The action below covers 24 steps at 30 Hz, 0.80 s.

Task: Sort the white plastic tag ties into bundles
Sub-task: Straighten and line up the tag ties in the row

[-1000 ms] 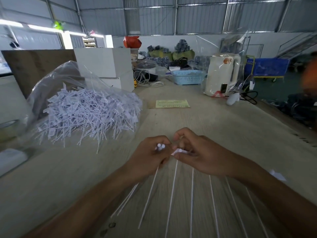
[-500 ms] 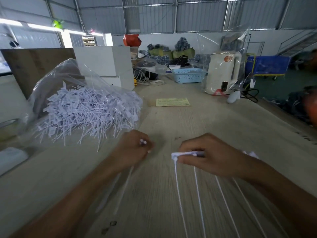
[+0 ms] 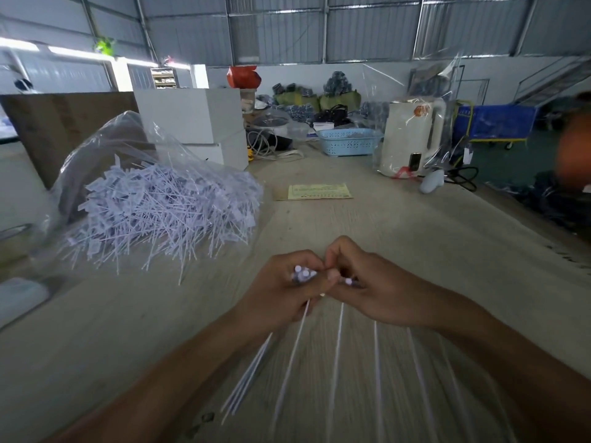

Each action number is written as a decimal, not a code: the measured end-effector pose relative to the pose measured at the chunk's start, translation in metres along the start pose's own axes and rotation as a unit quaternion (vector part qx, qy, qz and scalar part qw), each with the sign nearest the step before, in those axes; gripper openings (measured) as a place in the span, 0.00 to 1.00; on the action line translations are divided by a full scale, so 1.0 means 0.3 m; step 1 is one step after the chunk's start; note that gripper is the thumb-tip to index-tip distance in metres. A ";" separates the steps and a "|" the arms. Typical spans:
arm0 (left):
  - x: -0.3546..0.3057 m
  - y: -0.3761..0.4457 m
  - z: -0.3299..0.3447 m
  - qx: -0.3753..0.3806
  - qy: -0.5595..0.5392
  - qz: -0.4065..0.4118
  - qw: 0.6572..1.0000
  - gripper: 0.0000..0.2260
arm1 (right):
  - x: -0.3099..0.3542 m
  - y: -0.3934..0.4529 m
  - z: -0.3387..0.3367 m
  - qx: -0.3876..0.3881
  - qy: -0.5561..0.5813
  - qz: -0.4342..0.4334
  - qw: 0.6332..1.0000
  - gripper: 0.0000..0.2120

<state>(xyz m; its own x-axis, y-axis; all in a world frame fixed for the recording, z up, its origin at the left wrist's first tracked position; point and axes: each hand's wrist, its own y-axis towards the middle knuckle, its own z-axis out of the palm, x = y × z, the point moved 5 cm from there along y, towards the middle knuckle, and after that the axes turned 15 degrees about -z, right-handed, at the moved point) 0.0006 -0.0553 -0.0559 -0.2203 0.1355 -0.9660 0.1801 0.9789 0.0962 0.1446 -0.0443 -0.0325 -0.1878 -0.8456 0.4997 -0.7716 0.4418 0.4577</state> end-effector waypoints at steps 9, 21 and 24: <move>0.001 0.004 -0.030 -0.027 -0.024 -0.004 0.999 0.08 | -0.027 -0.031 -0.032 0.059 -0.070 0.012 0.996 0.13; 0.046 0.038 -0.234 -0.135 0.150 -0.025 0.979 0.10 | -0.025 -0.039 -0.043 0.039 -0.042 -0.001 0.998 0.12; 0.025 0.026 -0.115 -0.027 0.094 0.038 0.994 0.07 | -0.037 -0.025 -0.029 -0.022 -0.008 0.016 1.000 0.09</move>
<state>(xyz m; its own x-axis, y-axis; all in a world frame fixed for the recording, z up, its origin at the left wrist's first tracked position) -0.0326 -0.0414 -0.0541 -0.3836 0.2315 -0.8940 0.1527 0.9706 0.1858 0.1578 -0.0355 -0.0351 -0.2219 -0.8353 0.5031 -0.7380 0.4811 0.4732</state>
